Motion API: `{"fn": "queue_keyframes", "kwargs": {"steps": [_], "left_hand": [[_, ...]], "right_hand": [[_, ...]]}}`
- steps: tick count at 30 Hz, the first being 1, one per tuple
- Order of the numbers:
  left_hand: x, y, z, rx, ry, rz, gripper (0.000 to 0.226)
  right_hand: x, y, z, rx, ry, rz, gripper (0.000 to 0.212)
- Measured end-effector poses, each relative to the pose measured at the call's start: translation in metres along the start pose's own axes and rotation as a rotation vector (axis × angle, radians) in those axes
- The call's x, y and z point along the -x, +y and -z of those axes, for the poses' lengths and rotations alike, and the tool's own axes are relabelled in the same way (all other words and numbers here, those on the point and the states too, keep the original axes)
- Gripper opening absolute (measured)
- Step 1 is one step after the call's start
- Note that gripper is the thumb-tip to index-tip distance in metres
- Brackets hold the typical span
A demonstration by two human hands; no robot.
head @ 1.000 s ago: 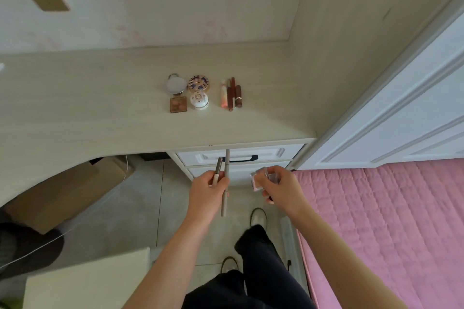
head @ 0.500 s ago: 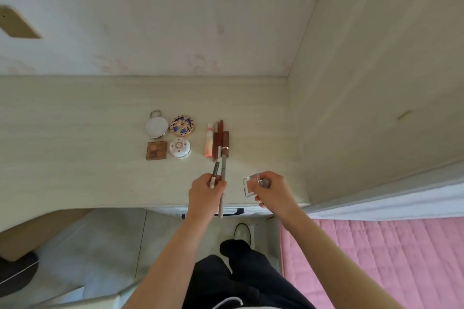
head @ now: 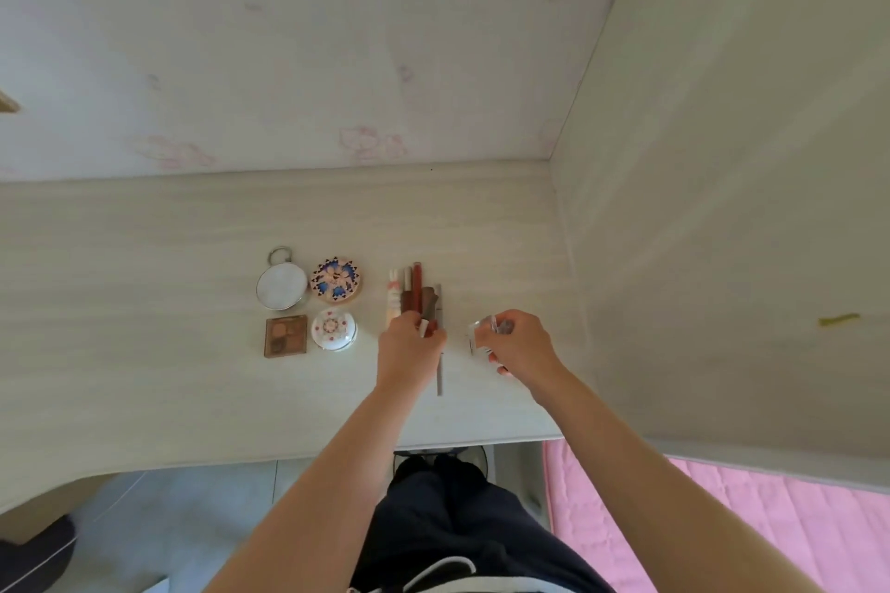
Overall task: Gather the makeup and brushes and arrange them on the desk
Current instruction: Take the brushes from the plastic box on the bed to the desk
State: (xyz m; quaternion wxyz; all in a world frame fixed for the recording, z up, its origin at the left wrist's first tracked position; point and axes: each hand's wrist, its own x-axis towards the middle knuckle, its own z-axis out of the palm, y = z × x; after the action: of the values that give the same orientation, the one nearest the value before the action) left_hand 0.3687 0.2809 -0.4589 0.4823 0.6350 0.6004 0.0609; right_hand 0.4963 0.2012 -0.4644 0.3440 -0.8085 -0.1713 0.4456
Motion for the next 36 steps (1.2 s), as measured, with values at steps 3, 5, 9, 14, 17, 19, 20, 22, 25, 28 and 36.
{"fn": "queue_keyframes", "kwargs": {"steps": [3, 5, 9, 14, 17, 19, 20, 22, 25, 28, 36], "left_hand": [[-0.017, 0.008, 0.000, -0.035, -0.018, -0.017, 0.007], [-0.027, 0.015, 0.000, -0.062, -0.041, -0.027, 0.004], [-0.045, 0.021, -0.001, -0.106, -0.079, -0.031, 0.007], [-0.056, 0.022, -0.001, -0.153, -0.086, -0.028, 0.006], [-0.061, 0.018, -0.001, -0.157, -0.088, -0.018, 0.006], [-0.063, 0.015, 0.000, -0.133, -0.085, -0.010, 0.006], [-0.064, 0.014, 0.000, -0.137, -0.081, -0.010, 0.006], [-0.065, 0.012, 0.002, -0.157, -0.074, -0.010, 0.007], [-0.067, 0.010, 0.004, -0.177, -0.077, -0.024, 0.006], [-0.071, 0.009, 0.004, -0.180, -0.080, -0.024, 0.009], [-0.073, 0.012, 0.001, -0.171, -0.070, -0.053, 0.009]], "right_hand": [[-0.013, -0.002, -0.005, 0.053, 0.037, -0.006, 0.020], [-0.020, -0.005, -0.008, 0.056, 0.042, -0.020, 0.019], [-0.029, -0.008, -0.013, 0.046, 0.034, -0.044, 0.019], [-0.037, -0.007, -0.020, 0.060, 0.030, -0.071, 0.020], [-0.039, -0.005, -0.023, 0.044, 0.023, -0.076, 0.017], [-0.041, -0.005, -0.026, 0.038, 0.015, -0.077, 0.017], [-0.042, -0.005, -0.028, 0.039, 0.013, -0.079, 0.016], [-0.043, -0.007, -0.032, 0.046, 0.021, -0.085, 0.016], [-0.046, -0.009, -0.038, 0.082, 0.046, -0.077, 0.019], [-0.047, -0.009, -0.040, 0.219, 0.064, -0.040, 0.019], [-0.047, -0.015, -0.050, 0.435, 0.132, -0.034, 0.024]]}}
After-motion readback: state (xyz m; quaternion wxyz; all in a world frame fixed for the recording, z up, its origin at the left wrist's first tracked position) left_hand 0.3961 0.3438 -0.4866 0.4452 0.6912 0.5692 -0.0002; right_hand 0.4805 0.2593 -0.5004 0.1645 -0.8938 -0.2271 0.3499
